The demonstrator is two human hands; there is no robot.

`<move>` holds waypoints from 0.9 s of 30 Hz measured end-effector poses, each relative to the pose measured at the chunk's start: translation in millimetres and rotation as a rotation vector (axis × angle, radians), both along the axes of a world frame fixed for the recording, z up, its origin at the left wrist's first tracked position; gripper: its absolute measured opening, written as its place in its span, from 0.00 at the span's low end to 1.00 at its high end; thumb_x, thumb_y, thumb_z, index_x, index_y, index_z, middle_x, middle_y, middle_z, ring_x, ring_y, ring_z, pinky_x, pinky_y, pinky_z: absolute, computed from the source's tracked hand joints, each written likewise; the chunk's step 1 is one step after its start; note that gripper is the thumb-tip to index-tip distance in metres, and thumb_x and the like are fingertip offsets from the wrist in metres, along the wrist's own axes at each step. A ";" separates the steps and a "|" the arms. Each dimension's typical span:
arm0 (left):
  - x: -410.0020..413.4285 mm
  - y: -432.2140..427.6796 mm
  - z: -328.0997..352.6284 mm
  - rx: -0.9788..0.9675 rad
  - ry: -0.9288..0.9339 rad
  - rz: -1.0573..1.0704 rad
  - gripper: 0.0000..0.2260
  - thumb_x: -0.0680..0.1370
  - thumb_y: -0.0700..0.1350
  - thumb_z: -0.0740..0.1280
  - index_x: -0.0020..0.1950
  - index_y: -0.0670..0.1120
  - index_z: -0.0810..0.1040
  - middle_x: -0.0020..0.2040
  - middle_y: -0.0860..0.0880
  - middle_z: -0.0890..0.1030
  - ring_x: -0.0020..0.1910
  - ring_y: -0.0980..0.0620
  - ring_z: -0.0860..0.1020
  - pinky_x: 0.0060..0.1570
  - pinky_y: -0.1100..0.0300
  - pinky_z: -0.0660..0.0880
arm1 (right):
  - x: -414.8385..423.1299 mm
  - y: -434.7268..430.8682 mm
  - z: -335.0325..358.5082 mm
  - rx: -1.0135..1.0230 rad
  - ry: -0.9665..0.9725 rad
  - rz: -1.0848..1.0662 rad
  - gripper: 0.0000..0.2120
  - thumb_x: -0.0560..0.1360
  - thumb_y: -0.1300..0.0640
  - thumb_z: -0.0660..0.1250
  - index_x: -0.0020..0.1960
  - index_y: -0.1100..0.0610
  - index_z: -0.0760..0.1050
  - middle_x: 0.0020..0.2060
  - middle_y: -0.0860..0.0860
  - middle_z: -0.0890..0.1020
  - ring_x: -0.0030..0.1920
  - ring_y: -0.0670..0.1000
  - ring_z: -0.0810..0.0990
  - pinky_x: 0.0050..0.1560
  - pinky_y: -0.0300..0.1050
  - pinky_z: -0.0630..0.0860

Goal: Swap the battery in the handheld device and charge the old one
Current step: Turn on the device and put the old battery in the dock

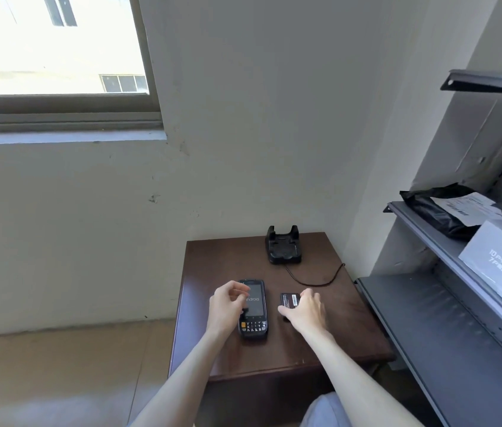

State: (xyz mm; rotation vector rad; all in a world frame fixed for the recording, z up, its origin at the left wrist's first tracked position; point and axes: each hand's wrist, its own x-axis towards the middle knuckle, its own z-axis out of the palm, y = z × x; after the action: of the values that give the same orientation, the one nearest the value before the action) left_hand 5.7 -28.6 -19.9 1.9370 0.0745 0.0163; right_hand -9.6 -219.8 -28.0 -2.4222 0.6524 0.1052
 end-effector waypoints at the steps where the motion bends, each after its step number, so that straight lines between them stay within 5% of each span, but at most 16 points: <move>1: 3.6 -1.2 0.0 -0.016 -0.005 -0.004 0.13 0.75 0.33 0.64 0.45 0.48 0.84 0.42 0.51 0.86 0.40 0.54 0.84 0.36 0.62 0.81 | 3.1 0.8 -3.0 -0.024 0.011 -0.026 0.35 0.68 0.40 0.75 0.65 0.58 0.69 0.62 0.55 0.74 0.64 0.59 0.74 0.58 0.51 0.75; 7: 22.0 1.3 -3.7 -0.151 -0.017 0.023 0.11 0.76 0.32 0.64 0.44 0.45 0.84 0.43 0.44 0.85 0.34 0.51 0.83 0.37 0.58 0.82 | 14.0 5.0 -11.5 -0.181 0.023 -0.110 0.35 0.66 0.38 0.74 0.63 0.58 0.70 0.62 0.54 0.77 0.63 0.58 0.76 0.55 0.51 0.76; 18: 21.1 -4.0 6.4 -0.054 -0.023 0.040 0.10 0.74 0.38 0.67 0.42 0.51 0.84 0.40 0.53 0.86 0.39 0.55 0.85 0.43 0.58 0.83 | 19.5 -0.3 6.7 -0.140 -0.091 -0.024 0.28 0.62 0.39 0.71 0.57 0.52 0.78 0.55 0.49 0.80 0.55 0.54 0.82 0.53 0.47 0.77; 24: 18.6 -27.8 34.7 -0.011 -0.065 -0.118 0.07 0.74 0.44 0.70 0.49 0.53 0.85 0.43 0.57 0.86 0.44 0.65 0.82 0.43 0.74 0.74 | 10.6 -4.7 33.8 -0.121 -0.357 0.154 0.24 0.63 0.37 0.71 0.56 0.45 0.73 0.51 0.41 0.79 0.50 0.49 0.82 0.47 0.47 0.78; 27: 18.7 -38.9 40.2 -0.005 -0.085 -0.195 0.09 0.73 0.50 0.74 0.52 0.53 0.85 0.46 0.57 0.87 0.46 0.67 0.82 0.46 0.75 0.75 | 7.3 -3.3 41.1 -0.111 -0.451 0.204 0.23 0.65 0.37 0.70 0.55 0.45 0.71 0.51 0.41 0.80 0.48 0.49 0.83 0.43 0.47 0.79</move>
State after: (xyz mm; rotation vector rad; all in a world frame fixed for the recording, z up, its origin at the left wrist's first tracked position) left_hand 24.4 -67.5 20.3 1.9288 -0.1706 -0.0308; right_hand -2.3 -223.0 13.0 -2.4906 0.2106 -0.3934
